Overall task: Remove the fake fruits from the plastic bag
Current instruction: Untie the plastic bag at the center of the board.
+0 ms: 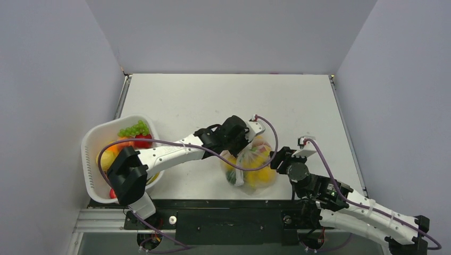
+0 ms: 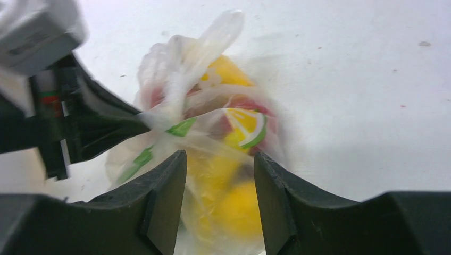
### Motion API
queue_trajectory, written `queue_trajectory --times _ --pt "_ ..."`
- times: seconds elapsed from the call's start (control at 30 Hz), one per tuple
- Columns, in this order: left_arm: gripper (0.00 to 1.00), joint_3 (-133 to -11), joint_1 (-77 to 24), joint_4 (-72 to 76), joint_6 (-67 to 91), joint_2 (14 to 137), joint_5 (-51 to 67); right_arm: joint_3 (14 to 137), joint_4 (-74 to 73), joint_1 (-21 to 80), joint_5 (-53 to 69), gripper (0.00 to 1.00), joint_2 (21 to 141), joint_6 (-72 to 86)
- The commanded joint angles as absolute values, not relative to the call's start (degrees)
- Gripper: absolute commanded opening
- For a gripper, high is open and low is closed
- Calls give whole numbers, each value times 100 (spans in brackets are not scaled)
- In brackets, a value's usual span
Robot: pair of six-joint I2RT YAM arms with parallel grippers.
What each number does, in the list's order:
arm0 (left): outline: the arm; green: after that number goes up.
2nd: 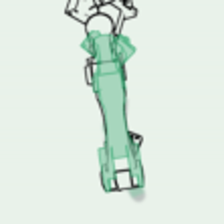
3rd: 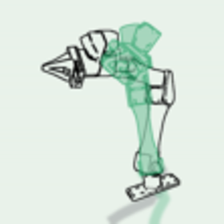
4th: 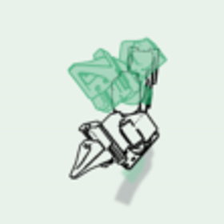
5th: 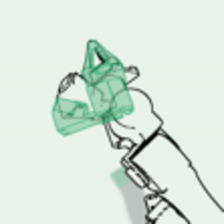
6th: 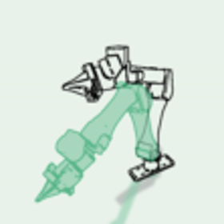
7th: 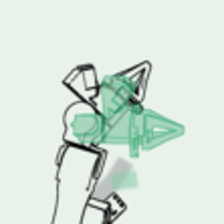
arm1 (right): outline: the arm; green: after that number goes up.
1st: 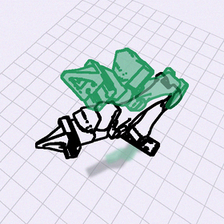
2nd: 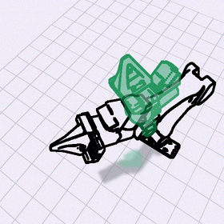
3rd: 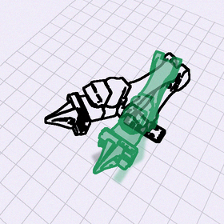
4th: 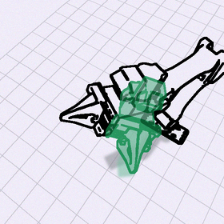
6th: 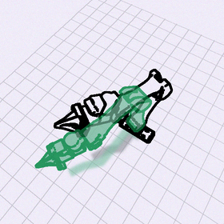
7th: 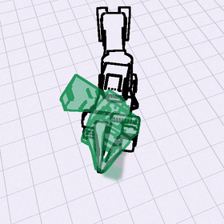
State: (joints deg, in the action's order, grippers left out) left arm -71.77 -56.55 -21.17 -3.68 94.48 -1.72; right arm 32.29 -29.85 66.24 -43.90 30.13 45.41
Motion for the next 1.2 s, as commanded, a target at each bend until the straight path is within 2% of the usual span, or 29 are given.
queue_trajectory --times 0.0,0.27,0.57,0.93,1.1,1.17 --pt "0 -7142 -5674 -1814 -324 9001 -72 3087 -2852 5795 -3312 46 3107 4235" --pt "0 -7043 -5676 -1686 -289 8824 182 3117 -1535 5249 -2010 53 3873 4086" --pt "0 -6881 -5670 -1535 -333 8530 171 3142 -643 5026 -1318 53 4836 4123" --pt "0 -6832 -5675 -1483 -341 8457 157 3128 -514 5018 -1701 31 5434 4329" --pt "0 -6788 -5669 -1423 -363 8363 87 3094 -626 4973 -1854 15 5547 4416" --pt "0 -6727 -5674 -1352 -375 8301 -37 3083 -723 4951 -1939 11 5497 4465"
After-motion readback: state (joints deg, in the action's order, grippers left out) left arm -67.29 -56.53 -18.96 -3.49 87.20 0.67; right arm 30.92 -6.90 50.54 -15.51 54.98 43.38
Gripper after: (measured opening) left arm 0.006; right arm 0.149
